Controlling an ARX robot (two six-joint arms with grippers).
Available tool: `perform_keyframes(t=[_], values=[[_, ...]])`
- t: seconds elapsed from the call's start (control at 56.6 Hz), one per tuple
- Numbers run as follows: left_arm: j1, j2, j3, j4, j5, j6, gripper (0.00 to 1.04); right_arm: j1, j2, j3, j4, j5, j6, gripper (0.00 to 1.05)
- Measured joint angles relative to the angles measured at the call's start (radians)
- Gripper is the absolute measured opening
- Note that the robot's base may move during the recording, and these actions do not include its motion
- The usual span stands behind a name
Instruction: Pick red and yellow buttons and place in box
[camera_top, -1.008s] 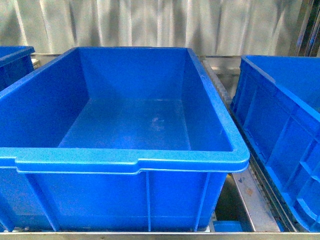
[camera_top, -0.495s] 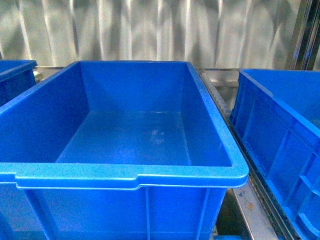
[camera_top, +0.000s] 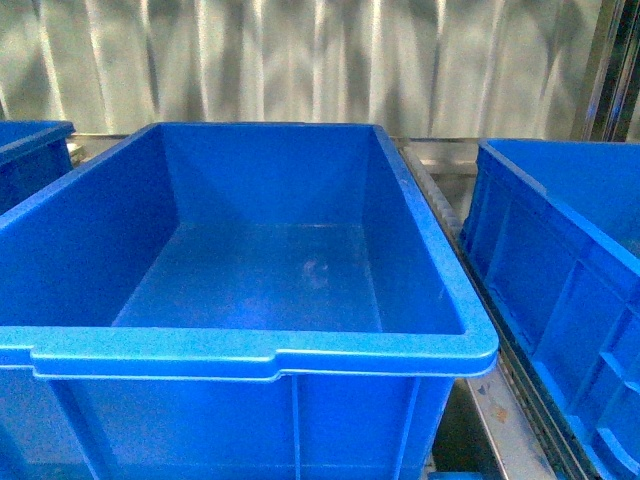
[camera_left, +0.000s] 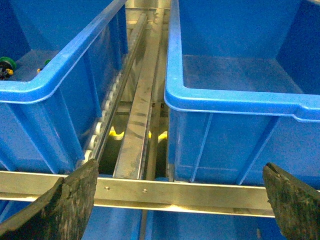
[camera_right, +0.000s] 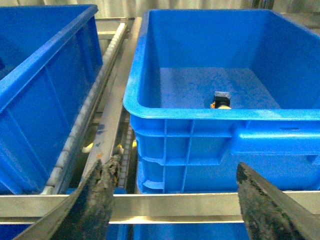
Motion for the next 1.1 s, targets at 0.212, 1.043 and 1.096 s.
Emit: perform_keyframes(t=[0.212, 1.043, 1.096], values=[[0.000, 0.000, 0.000, 0.000, 0.000, 0.000, 0.97, 0.000, 0.000, 0.000, 0.000, 0.000, 0.000, 0.99], [0.000, 0.000, 0.000, 0.000, 0.002, 0.000, 0.97, 0.000, 0.000, 0.000, -0.001, 0.002, 0.000, 0.99], [0.000, 0.000, 0.000, 0.000, 0.002, 0.000, 0.97, 0.000, 0.000, 0.000, -0.002, 0.002, 0.000, 0.99]])
